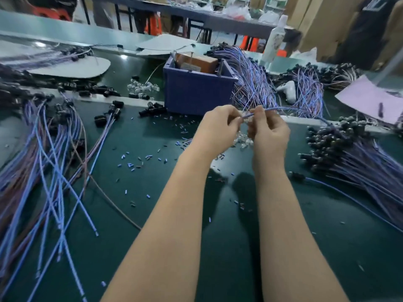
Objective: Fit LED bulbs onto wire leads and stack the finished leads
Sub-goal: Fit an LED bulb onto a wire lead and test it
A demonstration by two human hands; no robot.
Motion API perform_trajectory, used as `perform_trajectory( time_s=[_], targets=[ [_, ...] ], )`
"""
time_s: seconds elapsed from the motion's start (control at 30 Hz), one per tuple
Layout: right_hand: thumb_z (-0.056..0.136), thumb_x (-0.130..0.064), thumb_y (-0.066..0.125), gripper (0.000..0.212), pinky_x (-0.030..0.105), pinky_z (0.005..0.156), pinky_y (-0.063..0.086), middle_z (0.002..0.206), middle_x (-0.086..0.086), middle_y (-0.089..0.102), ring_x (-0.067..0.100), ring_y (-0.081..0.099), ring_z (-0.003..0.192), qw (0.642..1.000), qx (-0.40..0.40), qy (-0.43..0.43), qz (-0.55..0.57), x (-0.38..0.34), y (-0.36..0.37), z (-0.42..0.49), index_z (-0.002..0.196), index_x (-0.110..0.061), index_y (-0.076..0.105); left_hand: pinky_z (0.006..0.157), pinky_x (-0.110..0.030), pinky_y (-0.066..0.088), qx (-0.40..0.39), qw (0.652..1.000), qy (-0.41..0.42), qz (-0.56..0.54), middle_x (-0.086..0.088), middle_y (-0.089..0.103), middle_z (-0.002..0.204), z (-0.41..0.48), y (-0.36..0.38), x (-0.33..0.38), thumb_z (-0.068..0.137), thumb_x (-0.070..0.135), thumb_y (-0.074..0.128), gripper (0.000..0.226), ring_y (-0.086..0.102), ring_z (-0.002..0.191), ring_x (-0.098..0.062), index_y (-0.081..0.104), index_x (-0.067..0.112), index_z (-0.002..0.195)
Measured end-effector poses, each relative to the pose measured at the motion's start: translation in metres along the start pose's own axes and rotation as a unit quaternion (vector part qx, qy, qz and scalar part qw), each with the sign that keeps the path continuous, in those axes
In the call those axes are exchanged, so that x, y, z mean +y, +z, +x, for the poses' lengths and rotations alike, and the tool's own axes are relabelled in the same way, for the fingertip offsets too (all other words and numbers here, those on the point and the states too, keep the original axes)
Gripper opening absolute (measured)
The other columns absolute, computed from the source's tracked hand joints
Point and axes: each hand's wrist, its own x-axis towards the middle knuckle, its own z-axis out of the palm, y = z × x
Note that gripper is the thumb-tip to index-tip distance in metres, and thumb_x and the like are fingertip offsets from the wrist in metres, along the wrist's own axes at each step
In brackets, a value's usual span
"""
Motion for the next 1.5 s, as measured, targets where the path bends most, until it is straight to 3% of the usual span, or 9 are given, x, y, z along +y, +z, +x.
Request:
perform_trajectory(
  time_s=[0.5, 0.67, 0.83, 0.93, 1.03, 1.17, 1.27, 1.37, 1.5],
  targets=[
    [0.096, -0.014, 0.053, 0.026, 0.017, 0.052, 0.048, 0.046, -0.008, 0.059, 0.003, 0.055, 0.045, 0.977, 0.169, 0.027, 0.127, 0.007, -0.009, 0.011, 0.071, -0.012, 0.057, 0.055, -0.014, 0.039, 0.094, 0.982, -0.163, 0.013, 0.010, 0.062, 0.059, -0.006, -0.017, -0.034, 0.091, 0.034, 0.059, 0.028, 0.053, 0.057, 0.000, 0.071, 0.015, 0.073],
    [0.098, -0.010, 0.050, 0.027, 0.015, 0.049, 0.048, 0.043, -0.009, 0.057, 0.002, 0.054, 0.041, 0.948, 0.240, 0.033, 0.204, -0.002, -0.032, 0.022, 0.070, -0.011, 0.053, 0.078, -0.026, 0.048, 0.191, 0.956, -0.222, 0.018, -0.002, 0.069, 0.074, -0.008, -0.038, -0.045, 0.093, 0.029, 0.056, 0.029, 0.063, 0.078, -0.016, 0.070, 0.011, 0.075],
    [0.095, -0.007, 0.053, 0.019, 0.018, 0.054, 0.055, 0.057, 0.002, 0.068, 0.010, 0.066, 0.053, 0.939, 0.126, 0.128, 0.292, -0.001, -0.004, 0.005, 0.077, -0.004, 0.058, 0.105, -0.033, 0.035, 0.140, 0.973, -0.173, 0.061, -0.006, 0.054, 0.129, -0.007, -0.021, -0.035, 0.094, 0.023, 0.050, 0.025, 0.047, 0.123, -0.025, 0.065, 0.022, 0.115],
    [0.095, -0.007, 0.054, 0.018, 0.020, 0.054, 0.056, 0.063, 0.009, 0.070, 0.016, 0.069, 0.057, 0.921, 0.064, 0.203, 0.326, 0.002, 0.010, -0.004, 0.081, 0.001, 0.061, 0.088, -0.020, 0.045, 0.065, 0.988, -0.110, -0.088, -0.001, 0.063, 0.112, -0.008, -0.008, -0.026, 0.097, 0.030, 0.049, 0.031, 0.057, 0.104, -0.013, 0.063, 0.012, 0.118],
    [0.097, -0.010, 0.049, 0.024, 0.017, 0.058, 0.057, 0.063, 0.006, 0.070, 0.012, 0.068, 0.056, 0.930, 0.000, 0.262, 0.257, 0.006, 0.018, -0.009, 0.079, -0.001, 0.063, 0.062, -0.007, 0.042, 0.034, 0.970, -0.096, -0.221, 0.005, 0.063, 0.085, -0.009, 0.004, -0.017, 0.100, 0.019, 0.045, 0.021, 0.056, 0.074, 0.000, 0.063, 0.009, 0.101],
    [0.097, -0.027, 0.051, 0.034, 0.014, 0.041, 0.043, 0.050, -0.002, 0.061, 0.006, 0.052, 0.040, 0.945, -0.139, 0.295, 0.023, 0.007, 0.017, -0.018, 0.072, -0.008, 0.063, 0.061, -0.019, 0.052, 0.115, 0.941, -0.125, -0.294, -0.001, 0.063, 0.073, -0.007, 0.005, -0.019, 0.098, 0.010, 0.046, 0.026, 0.060, 0.061, -0.007, 0.060, 0.015, 0.078],
    [0.095, -0.029, 0.055, 0.034, 0.017, 0.038, 0.034, 0.047, -0.004, 0.052, 0.007, 0.043, 0.038, 0.961, -0.209, 0.150, -0.103, 0.002, 0.016, -0.020, 0.068, -0.009, 0.059, 0.078, -0.035, 0.053, 0.164, 0.950, -0.135, -0.230, -0.006, 0.065, 0.078, -0.005, 0.001, -0.029, 0.097, 0.013, 0.050, 0.021, 0.060, 0.071, -0.018, 0.063, 0.012, 0.080],
    [0.093, -0.023, 0.058, 0.019, 0.028, 0.060, 0.049, 0.065, -0.005, 0.062, 0.011, 0.058, 0.060, 0.964, -0.125, -0.074, -0.222, 0.001, 0.018, -0.021, 0.080, -0.011, 0.066, 0.081, -0.037, 0.052, 0.195, 0.955, -0.120, -0.188, -0.003, 0.066, 0.073, -0.005, -0.001, -0.033, 0.095, 0.017, 0.054, 0.021, 0.060, 0.071, -0.018, 0.065, 0.011, 0.079],
    [0.091, -0.019, 0.061, 0.015, 0.017, 0.075, 0.047, 0.085, -0.003, 0.068, 0.010, 0.064, 0.080, 0.934, -0.175, -0.072, -0.303, 0.011, 0.021, -0.027, 0.101, -0.011, 0.068, 0.076, -0.034, 0.052, 0.200, 0.955, -0.114, -0.186, -0.003, 0.066, 0.071, -0.007, -0.001, -0.032, 0.093, 0.019, 0.058, 0.022, 0.061, 0.070, -0.017, 0.065, 0.008, 0.076]
  ],
)
